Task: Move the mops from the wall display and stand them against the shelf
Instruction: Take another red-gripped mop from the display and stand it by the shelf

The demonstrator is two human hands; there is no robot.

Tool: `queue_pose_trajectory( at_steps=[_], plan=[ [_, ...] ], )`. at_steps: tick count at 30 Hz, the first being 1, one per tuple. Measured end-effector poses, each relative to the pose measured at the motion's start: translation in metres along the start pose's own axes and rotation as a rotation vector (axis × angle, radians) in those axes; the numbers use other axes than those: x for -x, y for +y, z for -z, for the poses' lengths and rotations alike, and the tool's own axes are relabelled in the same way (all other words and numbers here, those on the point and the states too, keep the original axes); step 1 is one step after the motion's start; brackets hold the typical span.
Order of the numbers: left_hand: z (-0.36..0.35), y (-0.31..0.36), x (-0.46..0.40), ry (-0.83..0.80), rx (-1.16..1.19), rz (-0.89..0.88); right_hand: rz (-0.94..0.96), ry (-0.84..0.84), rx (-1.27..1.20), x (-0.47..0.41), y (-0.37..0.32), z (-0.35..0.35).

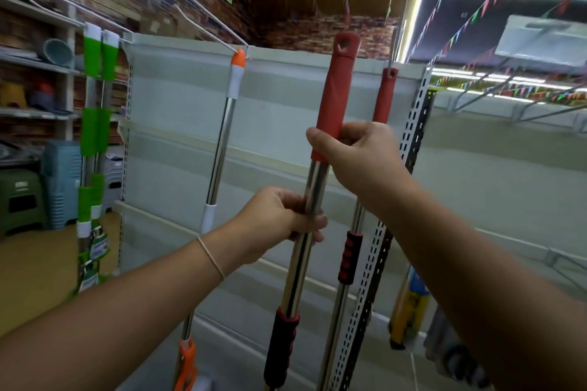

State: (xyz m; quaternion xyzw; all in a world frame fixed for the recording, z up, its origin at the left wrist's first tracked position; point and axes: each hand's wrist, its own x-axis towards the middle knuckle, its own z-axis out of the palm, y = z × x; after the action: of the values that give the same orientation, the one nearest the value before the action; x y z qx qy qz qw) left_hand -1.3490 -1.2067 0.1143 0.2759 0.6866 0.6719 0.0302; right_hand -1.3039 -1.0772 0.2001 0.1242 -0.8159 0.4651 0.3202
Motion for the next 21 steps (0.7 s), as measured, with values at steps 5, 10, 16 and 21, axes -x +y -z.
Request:
queue_pose_trajectory(
  at_steps=[5, 10, 16, 21],
  plan=[
    [0.001, 0.015, -0.019, -0.017, 0.123, -0.028, 0.031, 0.019, 0.039, -0.011, -0.003, 0.001],
    [0.001, 0.023, -0.030, -0.106, 0.065, -0.076, 0.025, 0.060, 0.074, -0.019, -0.006, 0.006],
    [-0.003, 0.037, -0.048, -0.171, 0.052, -0.150, 0.050, 0.151, 0.117, -0.027, -0.017, 0.017],
    [-0.015, 0.043, -0.059, -0.197, 0.060, -0.159, 0.026, 0.216, 0.144, -0.027, -0.020, 0.028]
  ],
)
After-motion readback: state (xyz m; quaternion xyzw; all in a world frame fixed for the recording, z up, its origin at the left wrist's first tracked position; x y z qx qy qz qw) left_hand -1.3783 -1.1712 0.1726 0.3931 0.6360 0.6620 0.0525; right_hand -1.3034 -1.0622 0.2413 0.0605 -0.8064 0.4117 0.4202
